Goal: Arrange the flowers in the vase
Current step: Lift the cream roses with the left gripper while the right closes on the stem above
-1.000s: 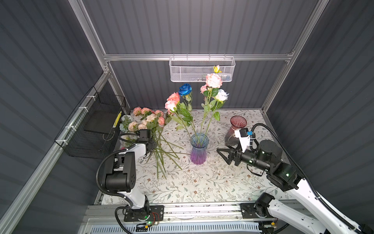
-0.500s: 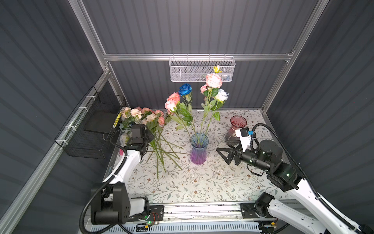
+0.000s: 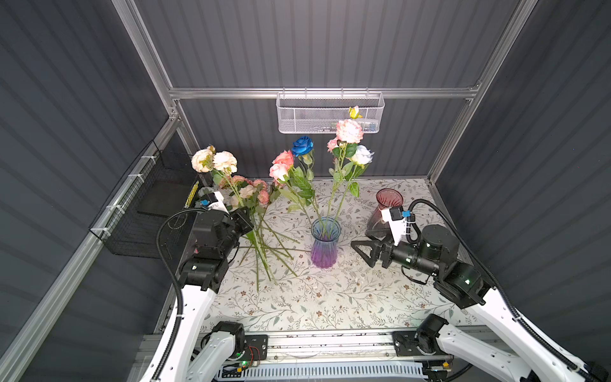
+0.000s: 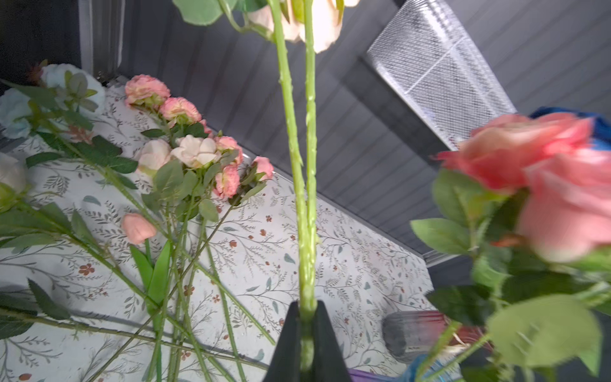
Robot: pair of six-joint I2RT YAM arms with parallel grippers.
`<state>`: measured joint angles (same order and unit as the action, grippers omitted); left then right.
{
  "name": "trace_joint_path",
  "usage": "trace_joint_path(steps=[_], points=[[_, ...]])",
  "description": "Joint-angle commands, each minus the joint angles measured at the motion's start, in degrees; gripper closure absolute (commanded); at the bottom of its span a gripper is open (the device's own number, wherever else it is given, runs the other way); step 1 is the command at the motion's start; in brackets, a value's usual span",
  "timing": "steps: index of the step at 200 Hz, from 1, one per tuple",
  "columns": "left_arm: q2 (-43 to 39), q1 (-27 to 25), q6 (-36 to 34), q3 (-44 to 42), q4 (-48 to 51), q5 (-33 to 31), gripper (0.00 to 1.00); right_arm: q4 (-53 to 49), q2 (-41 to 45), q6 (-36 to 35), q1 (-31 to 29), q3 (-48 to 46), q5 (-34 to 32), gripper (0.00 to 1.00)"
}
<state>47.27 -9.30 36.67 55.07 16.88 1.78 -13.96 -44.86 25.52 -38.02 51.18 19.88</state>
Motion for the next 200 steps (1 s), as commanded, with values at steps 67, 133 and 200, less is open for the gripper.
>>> trace_joint_path(steps=[67, 133, 200], points=[[-5.91, -0.10, -1.83, 15.59, -2.27, 26.18, 1.00, 1.18, -10.80, -3.70, -8.97, 17.82, 7.75, 0.13], [-7.62, -0.08, 1.54, 14.95, -14.15, 40.16, 1.00, -4.69, -32.41, -11.25, -23.00, 42.98, 7.28, 0.13], [-9.18, -0.04, 5.59, 11.43, -22.27, 45.60, 1.00, -7.32, -45.20, -15.42, -28.67, 57.46, 12.60, 0.16]])
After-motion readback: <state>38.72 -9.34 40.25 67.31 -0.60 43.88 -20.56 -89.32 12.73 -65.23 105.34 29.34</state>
